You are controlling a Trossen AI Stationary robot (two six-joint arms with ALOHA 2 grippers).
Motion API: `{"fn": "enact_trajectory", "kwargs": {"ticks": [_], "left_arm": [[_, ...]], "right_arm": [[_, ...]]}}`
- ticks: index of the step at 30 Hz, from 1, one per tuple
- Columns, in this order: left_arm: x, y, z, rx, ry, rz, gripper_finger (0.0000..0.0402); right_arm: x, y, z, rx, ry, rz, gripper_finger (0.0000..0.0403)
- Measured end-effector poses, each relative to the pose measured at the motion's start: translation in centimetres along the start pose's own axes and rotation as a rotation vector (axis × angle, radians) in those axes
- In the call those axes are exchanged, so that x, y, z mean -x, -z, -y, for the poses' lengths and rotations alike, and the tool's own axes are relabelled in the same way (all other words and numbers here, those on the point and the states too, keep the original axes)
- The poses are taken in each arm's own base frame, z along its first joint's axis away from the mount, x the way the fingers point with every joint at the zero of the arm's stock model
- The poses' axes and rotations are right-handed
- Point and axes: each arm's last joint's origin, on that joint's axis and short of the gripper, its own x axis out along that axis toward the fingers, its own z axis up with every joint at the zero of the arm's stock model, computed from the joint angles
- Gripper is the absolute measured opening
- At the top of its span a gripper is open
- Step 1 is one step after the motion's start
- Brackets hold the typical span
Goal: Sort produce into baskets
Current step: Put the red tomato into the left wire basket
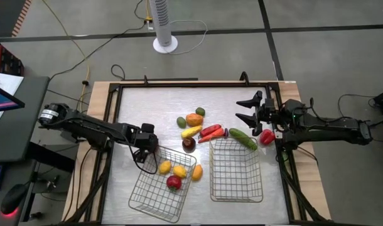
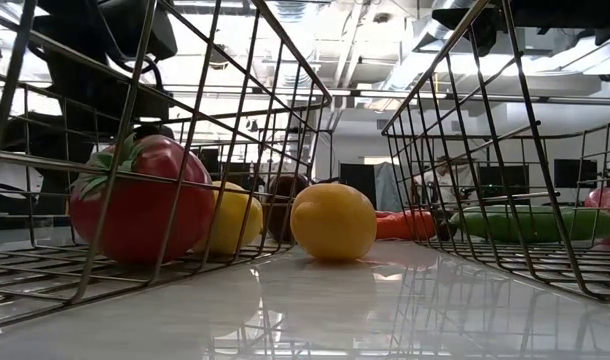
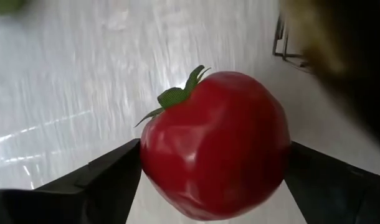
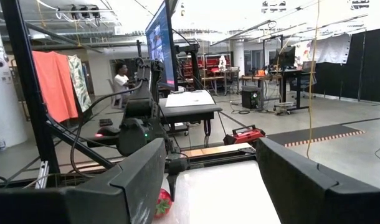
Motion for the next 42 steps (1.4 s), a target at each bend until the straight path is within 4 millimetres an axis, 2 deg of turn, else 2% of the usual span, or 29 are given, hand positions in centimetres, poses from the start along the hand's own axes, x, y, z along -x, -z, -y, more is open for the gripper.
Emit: {"fn": "enact_trajectory", "kwargs": {"ticks": [6,11,18,23,26,31,36,42], "left_arm": [[0.0,-0.1,0.0,0.001,-0.002,0.006,0.0288],[1.4,-0.2,-0.5,-0.032,-0.065,-0.069,0.028],[6.7,-1.6,-2.3,-0.092,-0.351,-0.133,0.0285],[10.4,-3.7,-3.3,0.03,-0.437,0.012,0.0286],[12.0,-5.2,-3.4,0.138,-0.368,0.159,0.0286],[12.7,-6.7,-2.3,0.204,-0.073,0.318,0.0286],[12.8,-7.1,-0.6,0.246,0.104,0.343,0.0286],[13.2,-7.3,1.0,0.276,0.169,0.357,0.0286]], "right_arm": [[0.0,0.0,0.0,0.0,0.0,0.0,0.0281],[0.0,0.0,0.0,0.0,0.0,0.0,0.0281],[0.0,0.0,0.0,0.0,0.0,-0.001,0.0281],[0.0,0.0,0.0,0.0,0.0,-0.001,0.0281],[0.0,0.0,0.0,0.0,0.0,-0.003,0.0281],[0.0,0.1,0.0,0.0,0.001,-0.009,0.0281],[0.0,0.1,0.0,0.0,0.001,-0.01,0.0281],[0.0,0.1,0.0,0.0,0.001,-0.009,0.0281]]}}
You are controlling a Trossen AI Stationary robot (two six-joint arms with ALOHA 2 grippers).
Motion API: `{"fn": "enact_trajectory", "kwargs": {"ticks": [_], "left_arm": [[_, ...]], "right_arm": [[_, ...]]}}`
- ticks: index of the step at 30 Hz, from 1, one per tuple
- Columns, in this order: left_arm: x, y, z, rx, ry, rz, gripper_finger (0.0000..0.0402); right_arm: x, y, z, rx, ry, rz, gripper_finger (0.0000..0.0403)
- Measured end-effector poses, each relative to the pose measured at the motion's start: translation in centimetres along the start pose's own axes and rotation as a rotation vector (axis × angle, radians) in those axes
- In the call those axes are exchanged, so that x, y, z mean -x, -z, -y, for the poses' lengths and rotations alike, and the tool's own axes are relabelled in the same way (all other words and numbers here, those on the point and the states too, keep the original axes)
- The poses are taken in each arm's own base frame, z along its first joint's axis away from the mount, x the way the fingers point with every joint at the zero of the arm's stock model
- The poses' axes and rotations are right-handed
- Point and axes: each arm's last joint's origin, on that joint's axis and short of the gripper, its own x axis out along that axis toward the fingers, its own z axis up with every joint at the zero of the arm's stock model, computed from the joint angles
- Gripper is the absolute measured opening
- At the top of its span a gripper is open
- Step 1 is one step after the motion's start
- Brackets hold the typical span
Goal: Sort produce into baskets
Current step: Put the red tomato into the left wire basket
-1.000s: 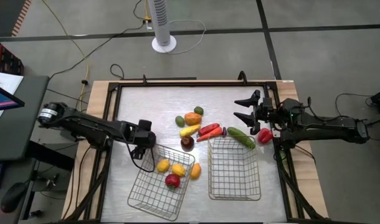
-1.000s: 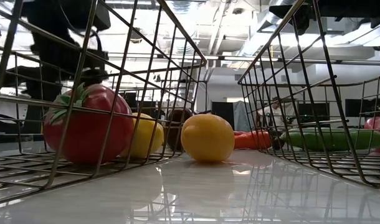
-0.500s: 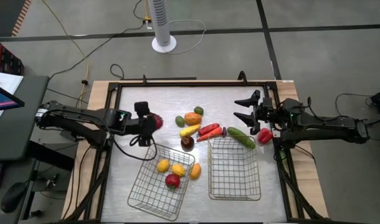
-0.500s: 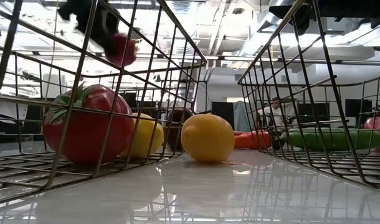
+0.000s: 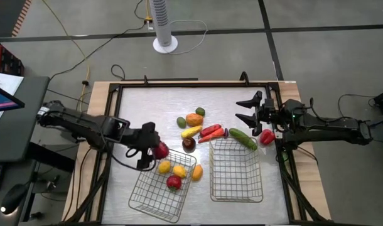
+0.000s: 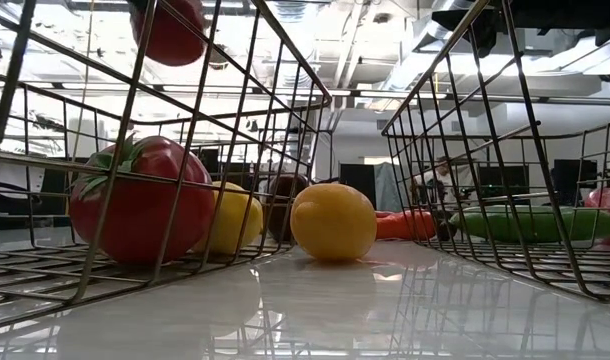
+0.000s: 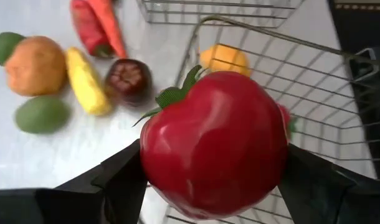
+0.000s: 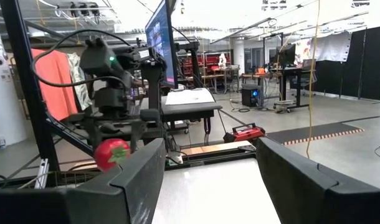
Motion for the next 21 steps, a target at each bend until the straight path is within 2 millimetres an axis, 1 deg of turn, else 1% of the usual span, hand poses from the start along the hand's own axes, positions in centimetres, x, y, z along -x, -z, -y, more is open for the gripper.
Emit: {"fn": "enact_trajectory", "kwargs": {"ticks": [4,7,15,19,21], "left_arm": [[-0.5,-0.1,0.9,0.019,0.021,0.002,0.0286],[-1.3,-0.2,1.6,0.027,0.035,0.004,0.0288],[-4.6,-0.2,3.6,-0.017,0.066,-0.052,0.0293],[-6.2,-0.3,4.2,-0.021,0.108,-0.065,0.0294],[-7.1,-0.2,4.3,-0.002,0.101,-0.088,0.0294]], "right_arm": [[0.0,0.0,0.0,0.0,0.0,0.0,0.0281],[0.0,0.0,0.0,0.0,0.0,0.0,0.0281],[0.0,0.1,0.0,0.0,0.001,-0.007,0.0281],[0.0,0.1,0.0,0.0,0.001,-0.007,0.0281],[0.0,0.1,0.0,0.0,0.001,-0.007,0.0281]]}}
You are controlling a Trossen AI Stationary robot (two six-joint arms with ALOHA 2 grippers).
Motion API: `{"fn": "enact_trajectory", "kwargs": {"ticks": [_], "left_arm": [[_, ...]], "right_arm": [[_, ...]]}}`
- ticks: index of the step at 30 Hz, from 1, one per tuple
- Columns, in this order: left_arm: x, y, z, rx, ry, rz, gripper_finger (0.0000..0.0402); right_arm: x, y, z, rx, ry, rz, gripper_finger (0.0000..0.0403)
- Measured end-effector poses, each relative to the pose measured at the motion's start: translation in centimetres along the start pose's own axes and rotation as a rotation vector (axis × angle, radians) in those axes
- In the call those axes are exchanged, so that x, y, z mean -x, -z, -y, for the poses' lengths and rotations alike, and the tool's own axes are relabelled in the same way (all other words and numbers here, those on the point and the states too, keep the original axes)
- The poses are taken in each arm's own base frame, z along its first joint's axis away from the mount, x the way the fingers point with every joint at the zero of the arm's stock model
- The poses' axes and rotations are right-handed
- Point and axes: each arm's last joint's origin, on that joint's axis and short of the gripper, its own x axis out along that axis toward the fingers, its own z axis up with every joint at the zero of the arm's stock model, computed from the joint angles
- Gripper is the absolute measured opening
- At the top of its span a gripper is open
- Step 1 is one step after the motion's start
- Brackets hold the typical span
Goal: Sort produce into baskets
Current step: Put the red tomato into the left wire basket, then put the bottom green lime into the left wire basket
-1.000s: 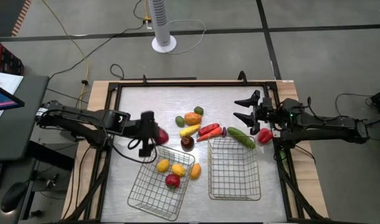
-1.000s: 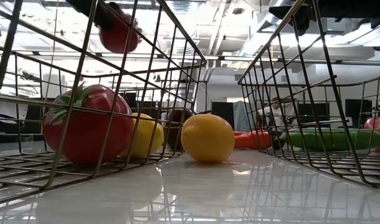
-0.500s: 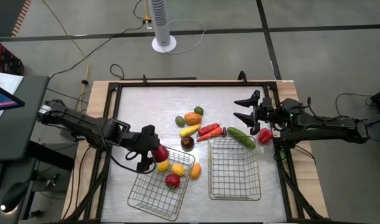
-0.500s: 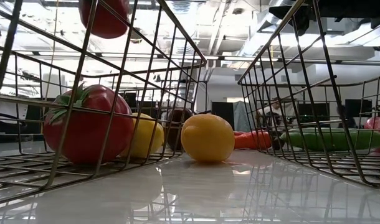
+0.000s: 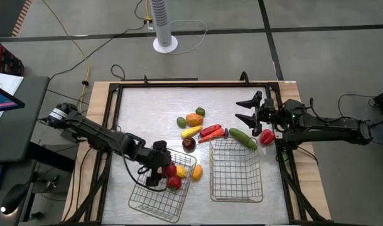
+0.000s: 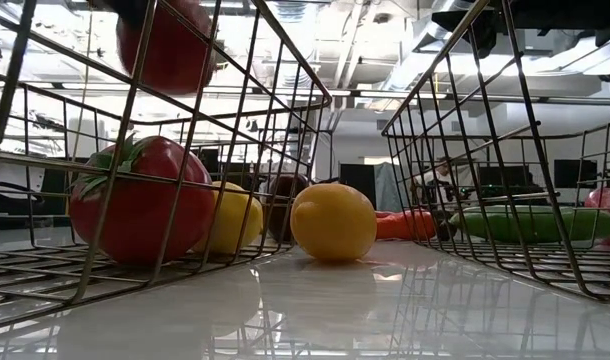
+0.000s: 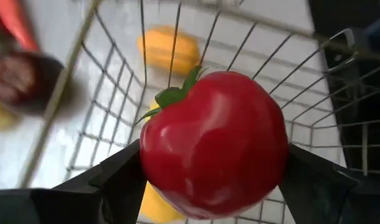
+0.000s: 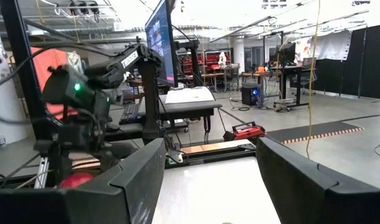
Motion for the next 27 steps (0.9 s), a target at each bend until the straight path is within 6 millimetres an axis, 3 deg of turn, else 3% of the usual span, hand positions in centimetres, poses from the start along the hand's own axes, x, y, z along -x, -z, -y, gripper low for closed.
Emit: {"fn": "enact_trajectory", "kwargs": {"ticks": [5,12,17,21,27], "left_arm": [[-1.2,0.1,-0.3,0.078,-0.019,-0.04,0.0313],[-0.9,0.1,-0.3,0.126,0.004,-0.041,0.0358],[-0.8,0.0,-0.4,0.116,0.006,-0.046,0.0365],[0.8,-1.1,-1.1,0.153,-0.09,-0.072,0.0366],[4.7,-3.7,-2.1,0.133,-0.414,0.028,0.0366]], "right_arm": [[0.0,0.0,0.0,0.0,0.0,0.0,0.0281],[0.0,0.0,0.0,0.0,0.0,0.0,0.0281],[0.0,0.0,0.0,0.0,0.0,-0.001,0.0281],[0.0,0.0,0.0,0.0,0.0,-0.002,0.0281],[0.0,0.0,0.0,0.0,0.0,-0.002,0.0281]]}}
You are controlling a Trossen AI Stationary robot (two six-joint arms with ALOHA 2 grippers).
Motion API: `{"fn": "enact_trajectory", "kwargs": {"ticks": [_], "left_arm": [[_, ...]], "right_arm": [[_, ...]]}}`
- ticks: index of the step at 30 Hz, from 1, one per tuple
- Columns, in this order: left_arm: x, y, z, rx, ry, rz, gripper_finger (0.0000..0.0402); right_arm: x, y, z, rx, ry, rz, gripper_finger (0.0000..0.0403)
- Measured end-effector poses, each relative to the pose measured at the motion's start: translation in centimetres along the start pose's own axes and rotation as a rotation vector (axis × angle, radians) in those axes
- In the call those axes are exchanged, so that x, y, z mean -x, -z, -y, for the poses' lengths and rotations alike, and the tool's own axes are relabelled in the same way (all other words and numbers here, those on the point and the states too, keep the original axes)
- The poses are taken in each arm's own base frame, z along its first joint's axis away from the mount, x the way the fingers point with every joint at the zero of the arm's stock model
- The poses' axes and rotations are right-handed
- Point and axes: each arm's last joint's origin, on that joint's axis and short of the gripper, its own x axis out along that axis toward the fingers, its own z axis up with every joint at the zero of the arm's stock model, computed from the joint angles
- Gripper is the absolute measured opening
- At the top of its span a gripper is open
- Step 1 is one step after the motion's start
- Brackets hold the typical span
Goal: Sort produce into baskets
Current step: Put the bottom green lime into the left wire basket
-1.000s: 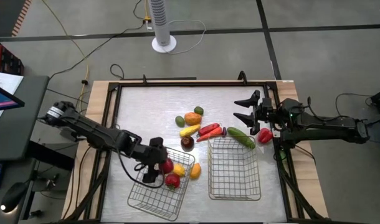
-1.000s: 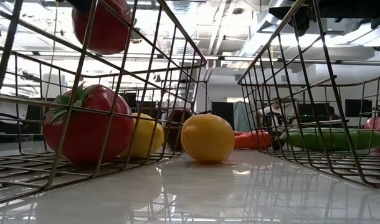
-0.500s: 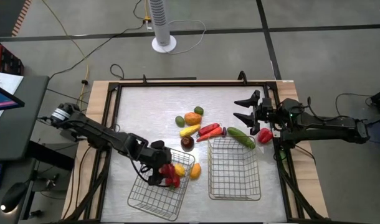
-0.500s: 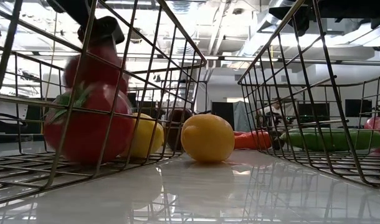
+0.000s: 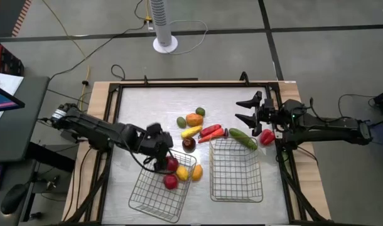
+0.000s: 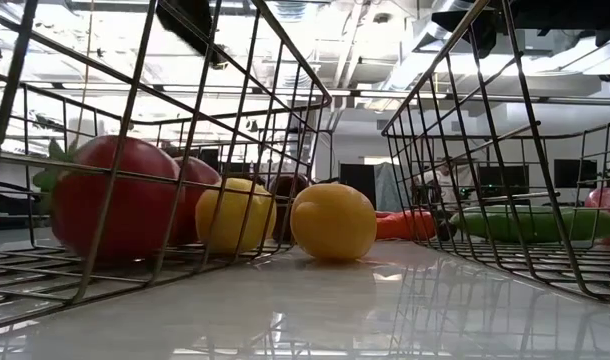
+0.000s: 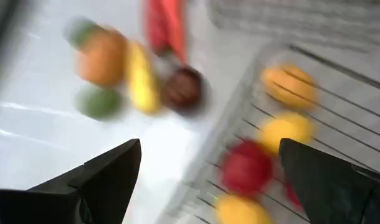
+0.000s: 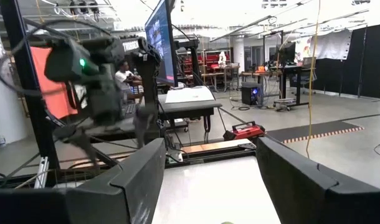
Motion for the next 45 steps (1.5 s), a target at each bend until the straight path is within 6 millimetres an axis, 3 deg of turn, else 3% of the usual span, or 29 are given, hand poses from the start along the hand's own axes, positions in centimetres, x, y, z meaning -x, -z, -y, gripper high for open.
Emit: {"fn": "enact_trajectory", "kwargs": {"ticks": [3,7,11,17,22,27,35,45], "left_arm": [[0.4,-0.7,-0.8,-0.043,-0.119,0.066,0.0367],[-0.5,-1.0,-2.7,-0.078,-0.197,0.07,0.0363],[-2.3,-1.4,-6.1,-0.062,-0.205,0.062,0.0351],[-5.6,-1.8,-12.1,0.064,-0.031,0.151,0.0332],[-7.1,-2.2,-15.6,0.149,-0.12,0.321,0.0327],[-7.8,-0.9,-18.7,0.287,-0.225,0.272,0.0326],[-8.2,2.3,-20.3,0.361,-0.161,-0.029,0.0326],[-8.7,1.7,-18.8,0.335,-0.037,0.0,0.0326]], "right_arm": [[0.0,0.0,0.0,0.0,0.0,-0.003,0.0281],[0.0,0.1,0.0,0.001,0.002,-0.011,0.0281],[0.0,0.1,0.0,0.001,0.003,-0.011,0.0281],[-0.4,0.5,0.2,0.001,0.046,-0.032,0.0281],[-1.6,1.8,0.8,0.009,0.156,-0.109,0.0281],[-2.9,3.0,1.4,0.014,0.186,-0.152,0.0281],[-3.0,2.7,1.4,0.013,0.187,-0.122,0.0281],[-3.0,2.3,1.2,0.009,0.15,-0.089,0.0281]]}}
